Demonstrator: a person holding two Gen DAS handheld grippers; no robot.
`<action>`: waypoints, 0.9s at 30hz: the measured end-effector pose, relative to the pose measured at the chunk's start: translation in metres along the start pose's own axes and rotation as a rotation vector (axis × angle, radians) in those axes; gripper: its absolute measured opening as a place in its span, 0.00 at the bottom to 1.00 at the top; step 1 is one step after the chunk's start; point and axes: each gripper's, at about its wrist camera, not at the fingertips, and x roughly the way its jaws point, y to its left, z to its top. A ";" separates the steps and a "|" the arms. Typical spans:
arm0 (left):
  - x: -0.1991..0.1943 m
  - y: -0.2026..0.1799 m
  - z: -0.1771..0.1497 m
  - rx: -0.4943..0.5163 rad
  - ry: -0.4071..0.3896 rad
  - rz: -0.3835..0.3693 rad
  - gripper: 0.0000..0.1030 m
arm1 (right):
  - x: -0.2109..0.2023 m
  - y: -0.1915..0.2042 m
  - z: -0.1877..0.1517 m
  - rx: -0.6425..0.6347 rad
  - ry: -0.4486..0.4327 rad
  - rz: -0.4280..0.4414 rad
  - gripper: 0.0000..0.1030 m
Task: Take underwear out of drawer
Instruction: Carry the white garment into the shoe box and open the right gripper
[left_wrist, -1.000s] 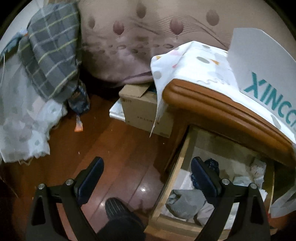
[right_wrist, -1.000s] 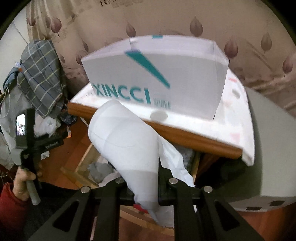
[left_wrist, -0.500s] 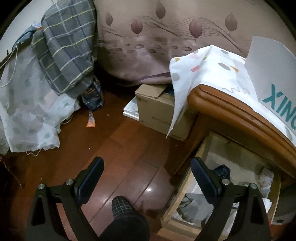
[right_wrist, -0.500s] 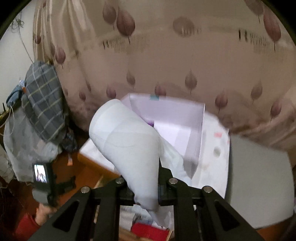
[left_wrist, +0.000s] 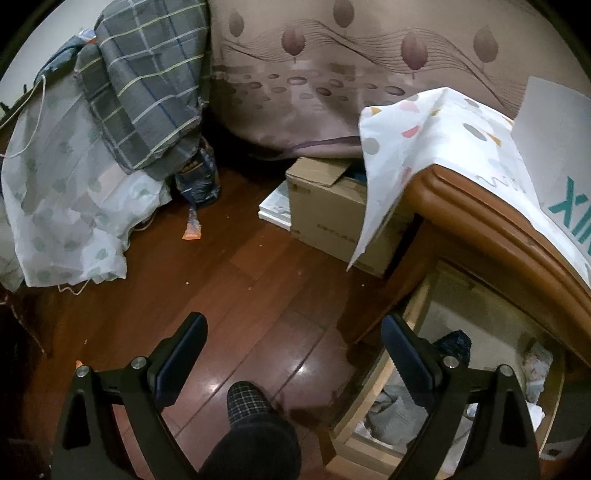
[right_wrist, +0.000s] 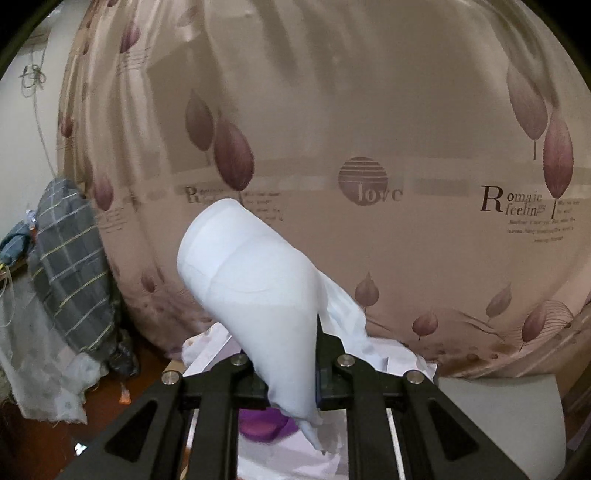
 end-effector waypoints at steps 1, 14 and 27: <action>0.001 0.002 0.000 -0.005 0.001 0.010 0.91 | 0.012 0.001 -0.001 0.003 0.016 -0.010 0.14; 0.004 0.017 0.002 -0.053 0.008 0.058 0.91 | 0.138 -0.007 -0.101 -0.064 0.379 -0.123 0.14; 0.003 0.020 0.002 -0.053 0.008 0.045 0.91 | 0.185 -0.022 -0.163 -0.017 0.582 -0.136 0.25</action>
